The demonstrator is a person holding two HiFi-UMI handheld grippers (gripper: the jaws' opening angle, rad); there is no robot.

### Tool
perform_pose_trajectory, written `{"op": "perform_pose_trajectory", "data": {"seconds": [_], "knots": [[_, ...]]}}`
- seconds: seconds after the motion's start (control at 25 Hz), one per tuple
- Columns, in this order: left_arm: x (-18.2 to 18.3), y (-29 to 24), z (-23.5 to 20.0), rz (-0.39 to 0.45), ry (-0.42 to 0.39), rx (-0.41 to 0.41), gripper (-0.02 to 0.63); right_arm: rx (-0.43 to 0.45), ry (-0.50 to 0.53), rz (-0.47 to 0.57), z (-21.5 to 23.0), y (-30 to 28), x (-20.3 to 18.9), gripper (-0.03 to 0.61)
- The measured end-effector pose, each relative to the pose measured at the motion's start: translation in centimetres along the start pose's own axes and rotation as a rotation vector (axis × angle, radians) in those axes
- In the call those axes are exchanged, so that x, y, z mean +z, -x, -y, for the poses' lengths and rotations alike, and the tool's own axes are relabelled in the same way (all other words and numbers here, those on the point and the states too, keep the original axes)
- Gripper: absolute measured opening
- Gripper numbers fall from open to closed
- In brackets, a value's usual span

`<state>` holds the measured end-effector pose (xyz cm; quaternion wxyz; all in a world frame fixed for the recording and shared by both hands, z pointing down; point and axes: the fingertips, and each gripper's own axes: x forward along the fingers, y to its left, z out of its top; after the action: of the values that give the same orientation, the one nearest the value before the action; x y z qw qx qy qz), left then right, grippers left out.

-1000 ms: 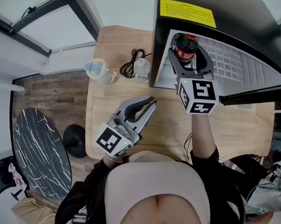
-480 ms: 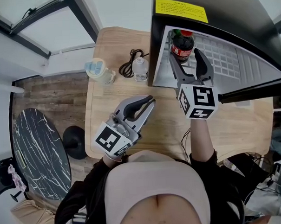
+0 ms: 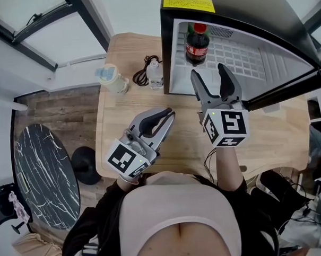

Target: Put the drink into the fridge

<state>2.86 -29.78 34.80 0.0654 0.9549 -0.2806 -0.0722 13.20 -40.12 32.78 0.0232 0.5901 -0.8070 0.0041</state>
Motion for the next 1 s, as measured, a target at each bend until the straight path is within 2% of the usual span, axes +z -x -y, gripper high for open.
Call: {"op": "perform_pose_trajectory", "data": {"seconds": [0.28, 0.56, 0.68, 0.88, 1.0], "knots": [[0.8, 0.7, 2.6, 0.018, -0.022, -0.008, 0.04, 0.01, -0.054, 0.043, -1.1, 5.6, 1.4, 0.327], [1.3, 1.7, 5.9, 0.033, -0.042, -0.016, 0.04, 0.036, -0.056, 0.034, -2.9, 10.5, 0.6, 0.321], [1.3, 2.2, 7.5, 0.04, -0.049, -0.015, 0.04, 0.041, -0.039, 0.032, -3.6, 12.4, 0.1, 0.299], [1.0, 2.9, 9.7, 0.042, -0.053, -0.007, 0.04, 0.055, -0.046, 0.041, -4.3, 15.4, -0.5, 0.192], [0.9, 3.5, 11.0, 0.047, -0.057, -0.003, 0.04, 0.076, -0.071, 0.046, -4.8, 17.1, -0.9, 0.098]]}}
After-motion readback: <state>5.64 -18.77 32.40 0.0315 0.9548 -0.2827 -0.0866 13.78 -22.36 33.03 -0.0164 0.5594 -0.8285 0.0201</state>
